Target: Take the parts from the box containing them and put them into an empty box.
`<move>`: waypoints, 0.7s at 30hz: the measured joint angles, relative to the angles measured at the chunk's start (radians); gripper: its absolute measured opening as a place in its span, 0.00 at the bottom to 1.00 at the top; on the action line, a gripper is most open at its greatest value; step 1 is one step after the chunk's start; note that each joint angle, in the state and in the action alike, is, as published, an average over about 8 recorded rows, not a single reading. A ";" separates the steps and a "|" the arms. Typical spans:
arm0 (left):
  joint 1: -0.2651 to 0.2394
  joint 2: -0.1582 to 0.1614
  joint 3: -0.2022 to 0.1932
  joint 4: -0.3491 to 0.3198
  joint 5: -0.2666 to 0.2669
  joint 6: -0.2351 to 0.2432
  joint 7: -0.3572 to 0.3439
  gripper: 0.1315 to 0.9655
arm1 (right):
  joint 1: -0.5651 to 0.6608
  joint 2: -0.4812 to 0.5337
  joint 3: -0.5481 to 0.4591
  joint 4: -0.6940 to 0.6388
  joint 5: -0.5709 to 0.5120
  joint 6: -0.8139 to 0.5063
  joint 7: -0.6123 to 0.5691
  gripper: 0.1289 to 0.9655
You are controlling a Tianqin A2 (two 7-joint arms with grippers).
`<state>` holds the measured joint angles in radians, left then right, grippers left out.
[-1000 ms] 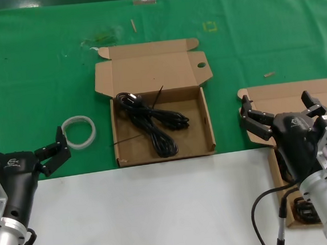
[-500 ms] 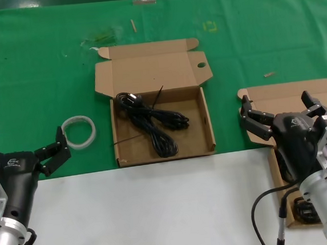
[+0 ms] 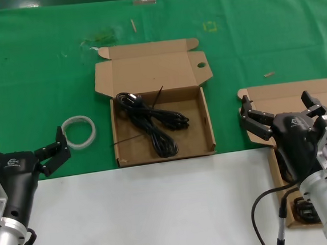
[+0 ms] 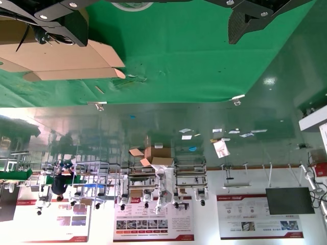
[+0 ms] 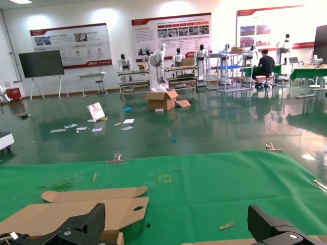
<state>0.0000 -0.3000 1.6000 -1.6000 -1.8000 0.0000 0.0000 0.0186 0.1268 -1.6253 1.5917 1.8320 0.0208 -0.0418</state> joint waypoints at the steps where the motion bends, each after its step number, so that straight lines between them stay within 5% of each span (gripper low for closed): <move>1: 0.000 0.000 0.000 0.000 0.000 0.000 0.000 1.00 | 0.000 0.000 0.000 0.000 0.000 0.000 0.000 1.00; 21: 0.000 0.000 0.000 0.000 0.000 0.000 0.000 1.00 | 0.000 0.000 0.000 0.000 0.000 0.000 0.000 1.00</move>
<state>0.0000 -0.3000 1.6000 -1.6000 -1.8000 0.0000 0.0000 0.0186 0.1268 -1.6253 1.5916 1.8320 0.0208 -0.0418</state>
